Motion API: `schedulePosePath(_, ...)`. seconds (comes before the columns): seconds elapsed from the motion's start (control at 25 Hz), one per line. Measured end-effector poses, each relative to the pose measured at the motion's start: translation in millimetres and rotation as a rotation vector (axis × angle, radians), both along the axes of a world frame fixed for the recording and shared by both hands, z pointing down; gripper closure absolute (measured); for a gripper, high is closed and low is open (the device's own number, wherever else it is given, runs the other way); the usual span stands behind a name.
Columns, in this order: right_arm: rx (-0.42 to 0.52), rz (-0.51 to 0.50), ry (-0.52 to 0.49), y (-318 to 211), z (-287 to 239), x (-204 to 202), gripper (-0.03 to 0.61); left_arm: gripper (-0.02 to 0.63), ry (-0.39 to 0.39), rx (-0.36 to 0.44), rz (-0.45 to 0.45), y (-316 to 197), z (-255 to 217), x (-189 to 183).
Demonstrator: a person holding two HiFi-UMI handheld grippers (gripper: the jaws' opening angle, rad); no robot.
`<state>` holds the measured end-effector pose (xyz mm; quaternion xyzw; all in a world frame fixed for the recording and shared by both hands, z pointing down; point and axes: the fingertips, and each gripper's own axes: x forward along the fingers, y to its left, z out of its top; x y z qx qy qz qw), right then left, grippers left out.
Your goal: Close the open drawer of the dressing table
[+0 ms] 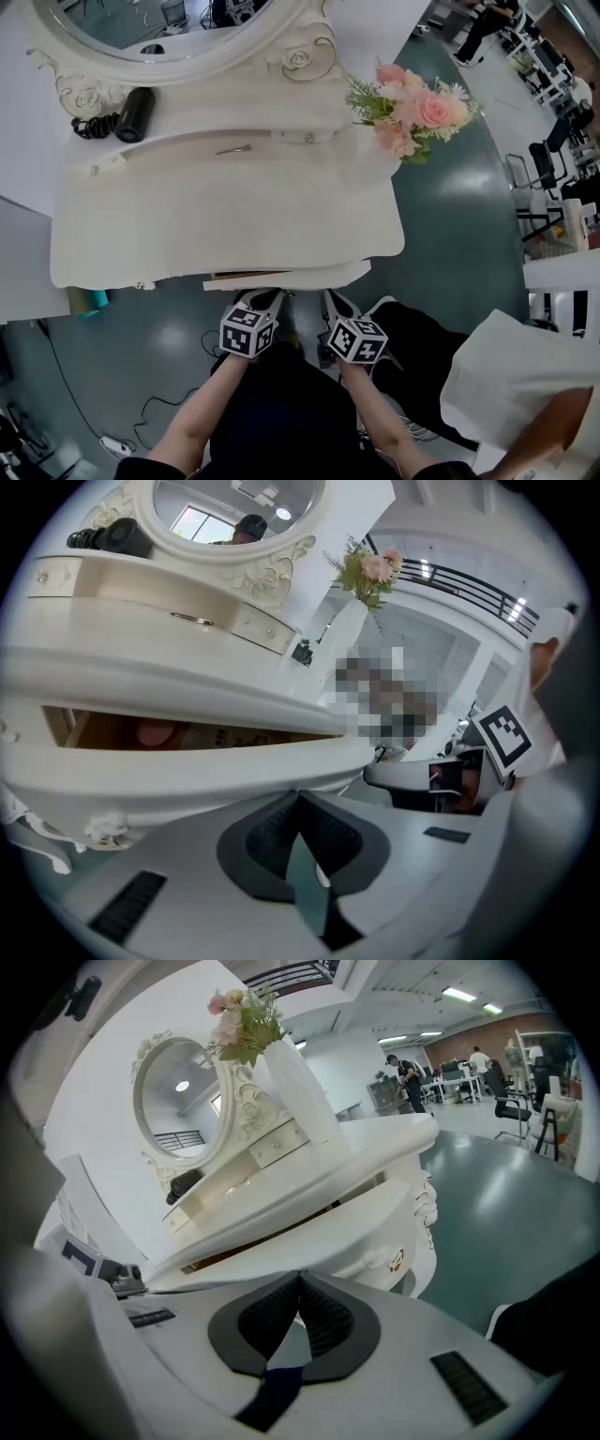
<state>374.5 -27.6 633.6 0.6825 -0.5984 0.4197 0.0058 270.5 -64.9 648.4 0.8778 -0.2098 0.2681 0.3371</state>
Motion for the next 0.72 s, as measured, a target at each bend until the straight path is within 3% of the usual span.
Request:
schedulePosePath(0.32,0.012,0.032,0.008,-20,0,5,0.557,0.615,0.003,0.016,0.008,-20,0,5)
schedulePosePath(0.72,0.041,0.105,0.040,-43,0,12,0.558,0.615,0.009,0.058,-0.057,-45,0,11)
